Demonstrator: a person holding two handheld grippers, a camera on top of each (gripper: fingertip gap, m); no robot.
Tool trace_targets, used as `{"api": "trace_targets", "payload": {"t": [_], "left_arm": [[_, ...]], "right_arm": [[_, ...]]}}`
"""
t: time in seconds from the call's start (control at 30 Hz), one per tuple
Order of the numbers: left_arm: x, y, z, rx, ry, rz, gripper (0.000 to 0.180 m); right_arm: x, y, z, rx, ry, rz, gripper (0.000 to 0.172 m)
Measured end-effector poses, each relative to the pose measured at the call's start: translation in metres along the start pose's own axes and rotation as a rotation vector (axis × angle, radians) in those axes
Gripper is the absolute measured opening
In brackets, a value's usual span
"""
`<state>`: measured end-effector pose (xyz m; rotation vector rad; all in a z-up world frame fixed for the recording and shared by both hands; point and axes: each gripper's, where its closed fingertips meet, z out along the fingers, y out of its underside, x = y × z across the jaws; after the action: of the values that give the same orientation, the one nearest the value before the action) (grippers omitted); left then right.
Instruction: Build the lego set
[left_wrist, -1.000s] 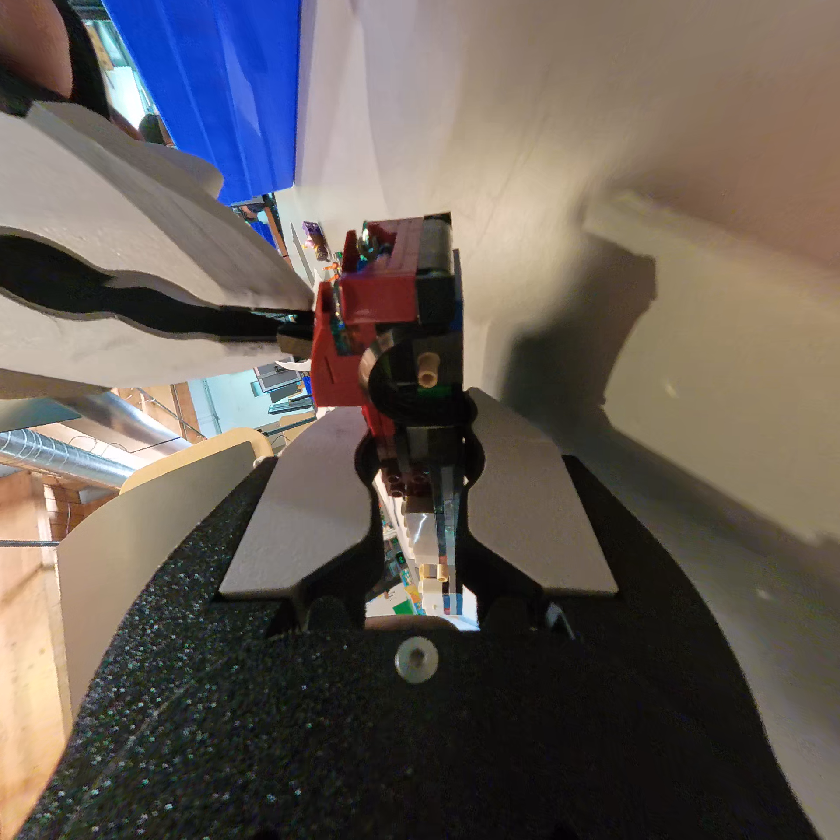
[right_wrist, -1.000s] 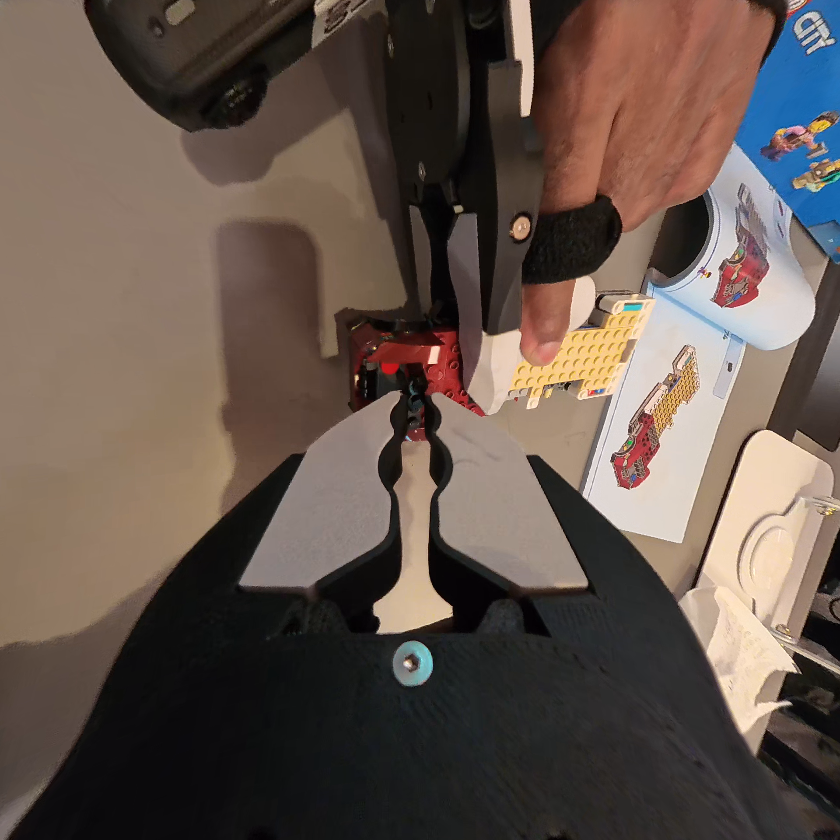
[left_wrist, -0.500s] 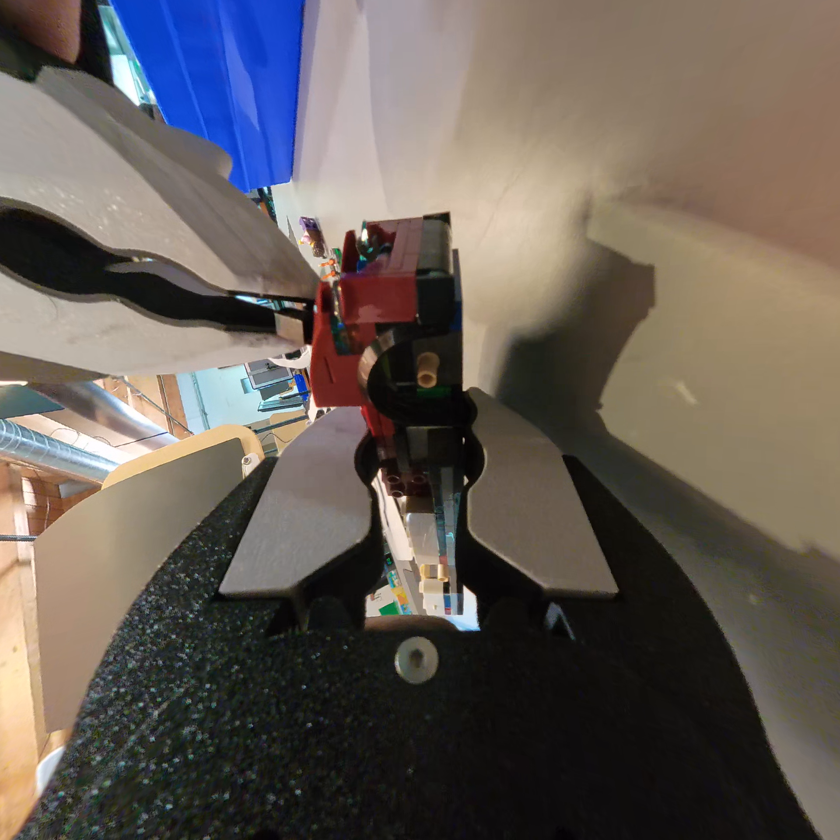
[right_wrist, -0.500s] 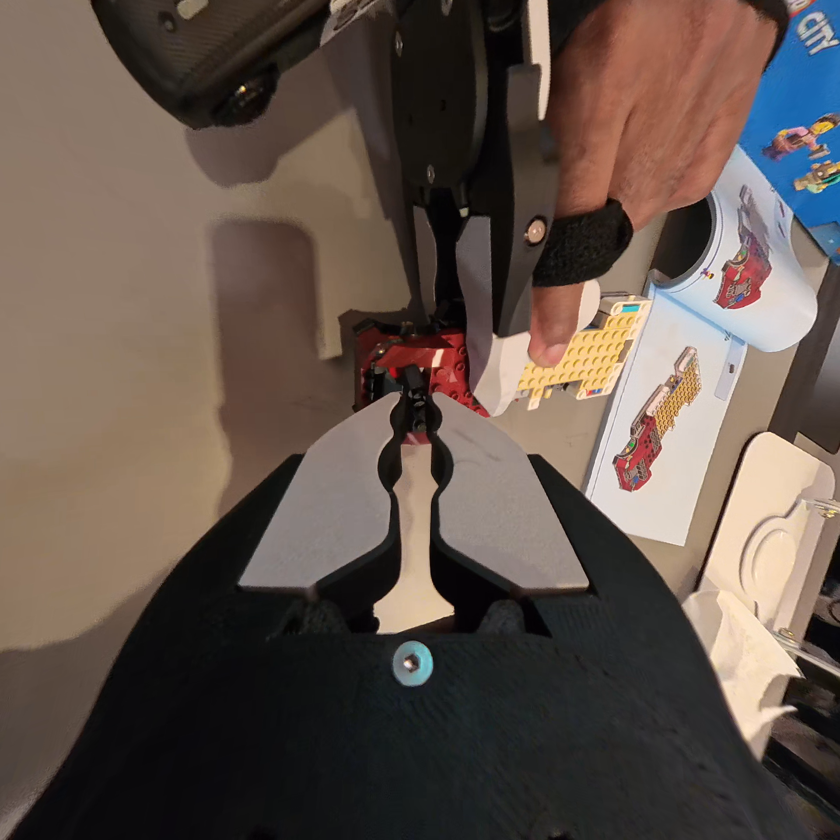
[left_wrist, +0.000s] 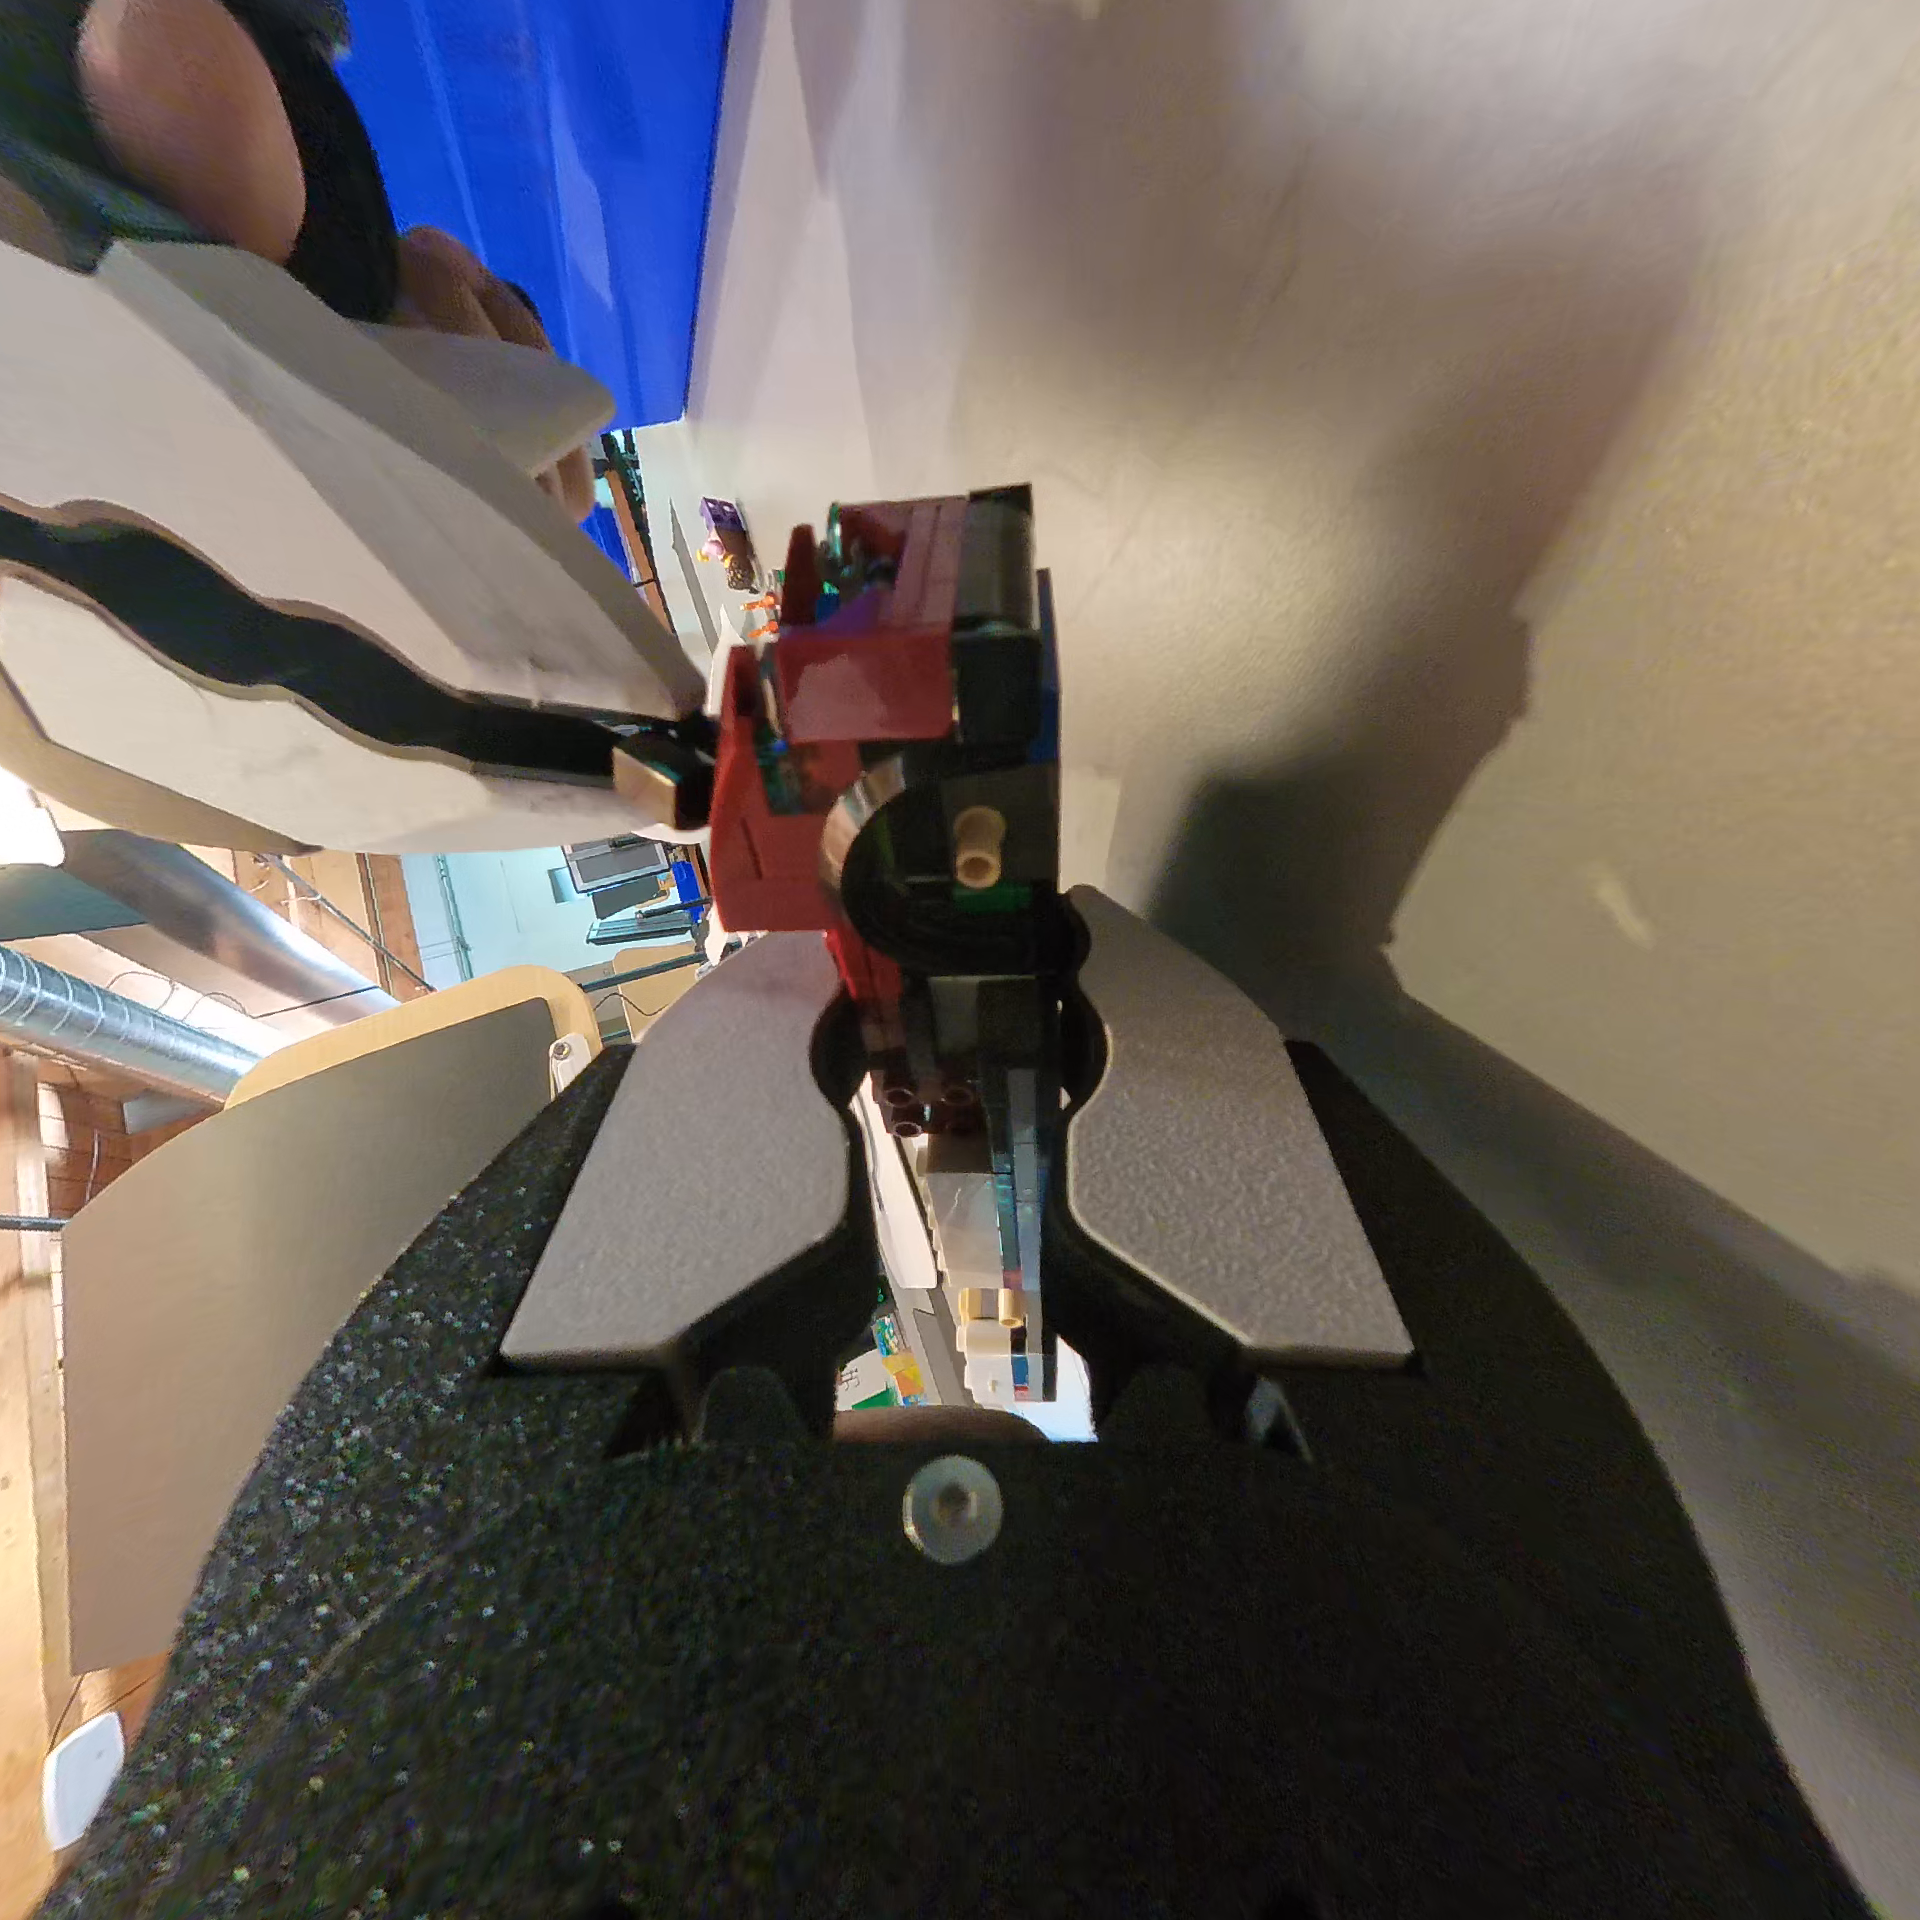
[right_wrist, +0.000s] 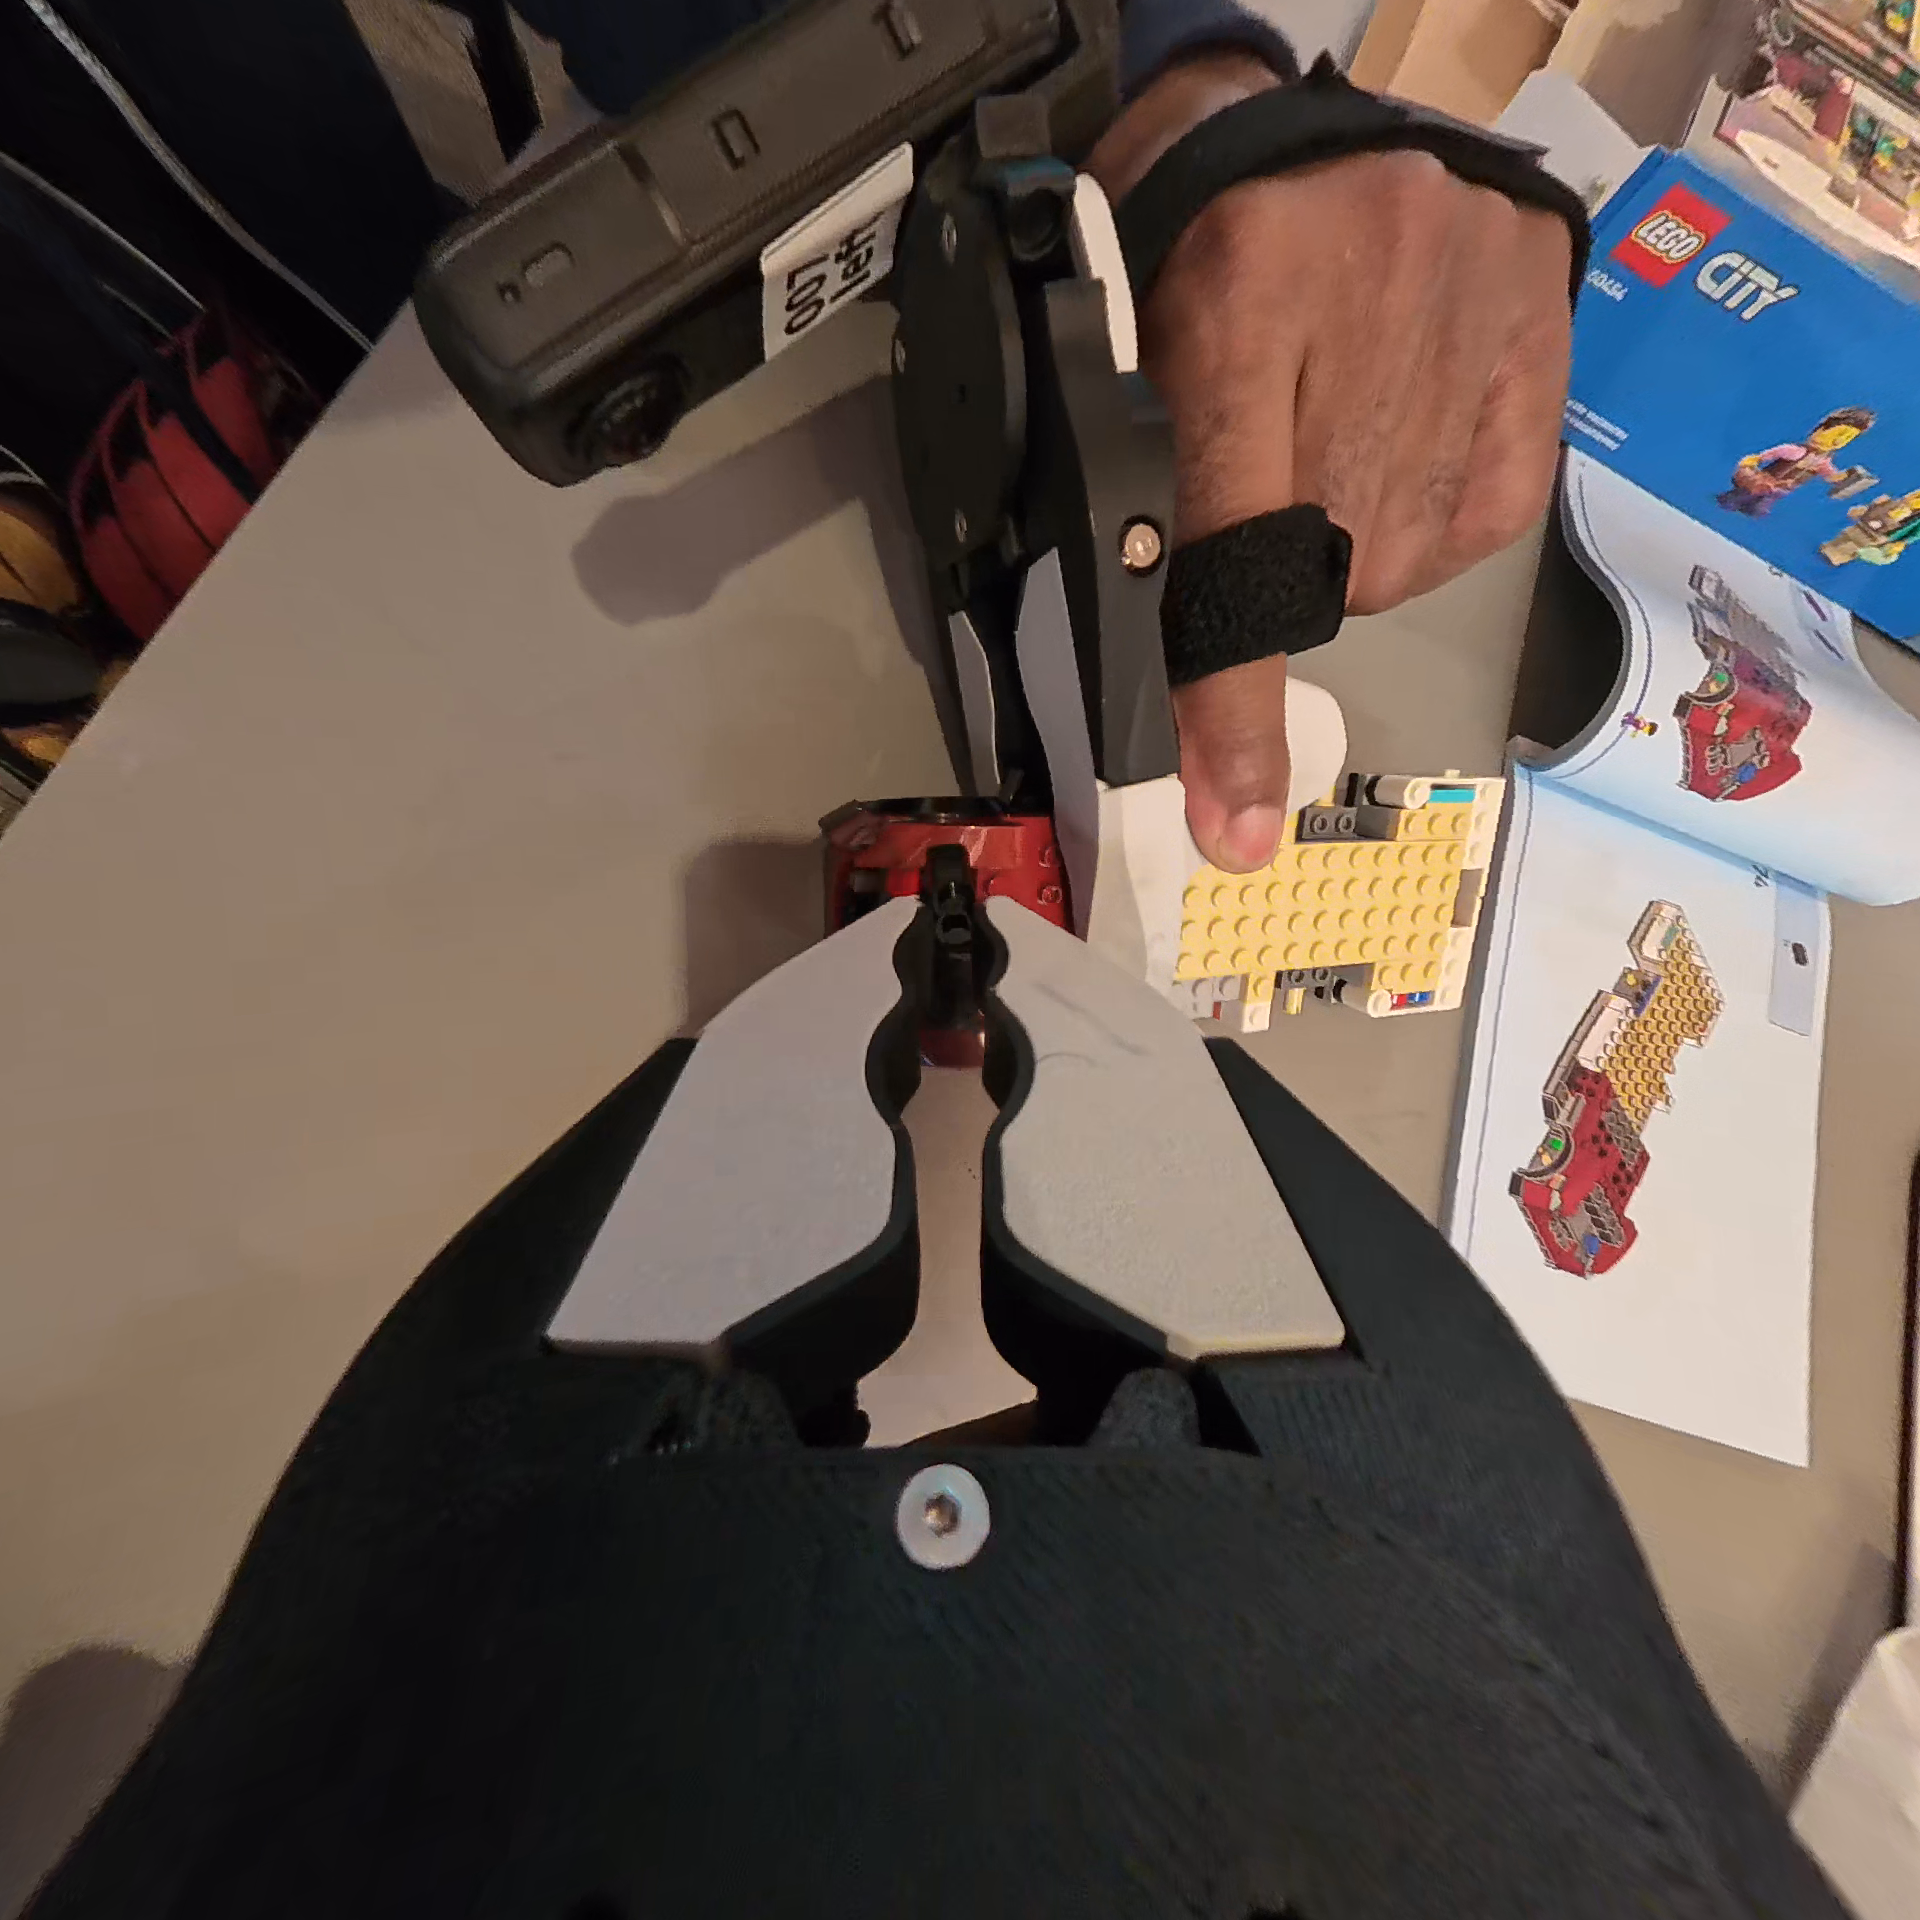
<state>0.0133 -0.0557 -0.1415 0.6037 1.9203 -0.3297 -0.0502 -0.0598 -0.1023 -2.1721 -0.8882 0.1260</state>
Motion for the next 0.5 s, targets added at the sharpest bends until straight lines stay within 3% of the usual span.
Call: {"api": "trace_targets", "payload": {"t": [0.2, 0.5], "left_arm": [[0.0006, 0.0025, 0.0008, -0.010, 0.005, 0.002, 0.034], [-0.0044, 0.0079, -0.0007, -0.077, 0.002, 0.058, 0.033]], "right_arm": [[0.0030, -0.0007, 0.0002, 0.021, -0.015, 0.061, 0.006], [0.0037, 0.0064, -0.0045, -0.245, 0.119, -0.012, 0.005]]}}
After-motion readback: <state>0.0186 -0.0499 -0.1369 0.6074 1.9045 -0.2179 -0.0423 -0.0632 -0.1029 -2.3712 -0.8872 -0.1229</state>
